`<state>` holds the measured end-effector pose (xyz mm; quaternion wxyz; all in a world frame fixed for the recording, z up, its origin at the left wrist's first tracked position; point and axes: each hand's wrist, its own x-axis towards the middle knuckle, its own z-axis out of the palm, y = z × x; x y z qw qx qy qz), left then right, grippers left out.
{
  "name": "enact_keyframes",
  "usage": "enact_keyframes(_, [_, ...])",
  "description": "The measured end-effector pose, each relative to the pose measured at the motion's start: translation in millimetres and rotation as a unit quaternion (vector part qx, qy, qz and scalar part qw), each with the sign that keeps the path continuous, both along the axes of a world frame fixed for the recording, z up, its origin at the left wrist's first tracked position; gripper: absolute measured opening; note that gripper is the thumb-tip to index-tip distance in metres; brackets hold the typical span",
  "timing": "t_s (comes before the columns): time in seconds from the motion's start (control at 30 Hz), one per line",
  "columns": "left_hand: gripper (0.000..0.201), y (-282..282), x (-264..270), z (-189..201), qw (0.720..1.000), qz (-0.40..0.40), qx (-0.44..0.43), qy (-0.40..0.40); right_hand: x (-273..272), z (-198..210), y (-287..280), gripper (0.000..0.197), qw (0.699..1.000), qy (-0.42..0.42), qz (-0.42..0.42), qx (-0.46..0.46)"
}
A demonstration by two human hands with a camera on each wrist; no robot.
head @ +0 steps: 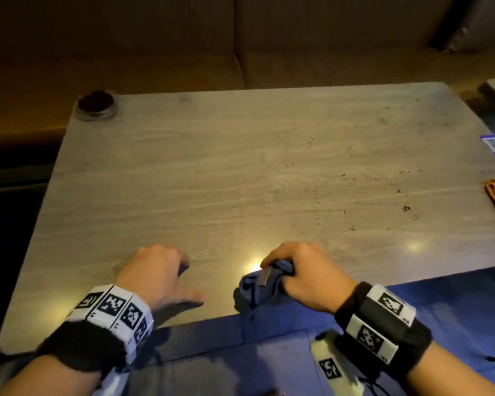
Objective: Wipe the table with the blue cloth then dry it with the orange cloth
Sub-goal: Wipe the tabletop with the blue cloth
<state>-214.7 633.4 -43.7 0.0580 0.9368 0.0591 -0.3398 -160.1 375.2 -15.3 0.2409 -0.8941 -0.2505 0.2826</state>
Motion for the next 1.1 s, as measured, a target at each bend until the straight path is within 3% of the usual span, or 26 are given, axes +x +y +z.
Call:
enact_keyframes(0.17, [0.063,3,50,-1,0.999,0.027,-0.018,-0.008,88,27,3,0.046,0.997,-0.064,-0.018,-0.033])
enact_keyframes(0.4, [0.097,5,191,-6,0.992,0.018,-0.052,-0.113,216,18,42,0.049,0.991,-0.116,-0.047,-0.054])
enact_keyframes(0.6, [0.124,33,322,-17,0.999,-0.016,-0.037,-0.022,356,2,107,0.048,0.971,-0.225,-0.070,-0.031])
enact_keyframes(0.7, [0.140,39,338,-32,0.998,-0.049,-0.021,0.037,422,-16,147,0.050,0.964,-0.259,-0.048,-0.041])
enact_keyframes(0.77, [0.141,41,335,-35,0.997,-0.039,-0.046,0.046,454,-29,174,0.050,0.963,-0.256,-0.002,-0.081])
enact_keyframes(0.9, [0.137,43,331,-33,0.994,-0.017,-0.088,0.058,474,-45,204,0.028,0.952,-0.185,0.044,-0.240])
enact_keyframes(1.0, [0.138,41,331,-33,0.993,-0.010,-0.096,0.066,460,-51,188,0.030,0.943,-0.223,0.044,-0.244])
enact_keyframes(1.1, [0.139,39,331,-31,0.993,-0.007,-0.099,0.069,428,-52,159,0.037,0.953,-0.210,0.044,-0.212])
